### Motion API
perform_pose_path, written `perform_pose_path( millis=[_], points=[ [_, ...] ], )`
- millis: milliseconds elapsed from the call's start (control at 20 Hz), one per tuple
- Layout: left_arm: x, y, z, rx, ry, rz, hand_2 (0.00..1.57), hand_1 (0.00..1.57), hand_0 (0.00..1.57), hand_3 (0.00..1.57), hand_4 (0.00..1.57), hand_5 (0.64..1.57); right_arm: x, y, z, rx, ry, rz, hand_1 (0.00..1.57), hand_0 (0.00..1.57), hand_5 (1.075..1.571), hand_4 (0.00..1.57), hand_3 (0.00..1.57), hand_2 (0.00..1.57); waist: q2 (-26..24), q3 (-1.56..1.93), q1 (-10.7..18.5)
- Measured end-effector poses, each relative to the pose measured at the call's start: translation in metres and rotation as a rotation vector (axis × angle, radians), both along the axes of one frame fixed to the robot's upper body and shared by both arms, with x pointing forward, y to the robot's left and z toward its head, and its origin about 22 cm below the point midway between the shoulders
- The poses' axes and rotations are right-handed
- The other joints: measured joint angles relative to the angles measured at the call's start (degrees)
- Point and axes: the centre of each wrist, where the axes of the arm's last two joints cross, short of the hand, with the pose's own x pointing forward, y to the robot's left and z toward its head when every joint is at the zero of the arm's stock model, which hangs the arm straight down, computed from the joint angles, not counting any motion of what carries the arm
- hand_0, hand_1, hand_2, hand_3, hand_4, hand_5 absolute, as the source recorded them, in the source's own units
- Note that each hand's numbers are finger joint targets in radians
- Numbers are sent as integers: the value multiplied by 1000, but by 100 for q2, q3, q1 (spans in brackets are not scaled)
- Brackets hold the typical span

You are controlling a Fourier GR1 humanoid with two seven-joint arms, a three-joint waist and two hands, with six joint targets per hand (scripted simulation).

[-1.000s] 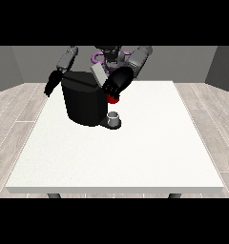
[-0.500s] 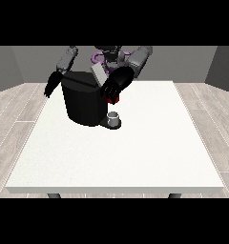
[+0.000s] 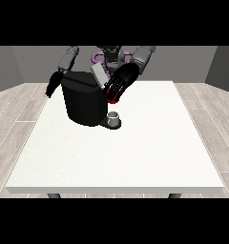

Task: Insert the coffee pod into the coffee machine and close the lid

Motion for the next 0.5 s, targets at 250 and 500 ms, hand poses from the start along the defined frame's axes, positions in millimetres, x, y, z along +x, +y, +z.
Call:
perform_pose_path(
  millis=[250,500],
  points=[
    [3,-10,-26,-19,87,-3,0,0,0,0,0,1571,-4,-22,-25,25,72,-50,0,0,1571,0,0,0,-425,-10,376],
    [2,-27,-73,-66,205,-64,130,0,0,0,0,1571,-19,-44,-60,44,175,-111,0,0,1571,0,0,0,-1046,-14,864]
  ],
)
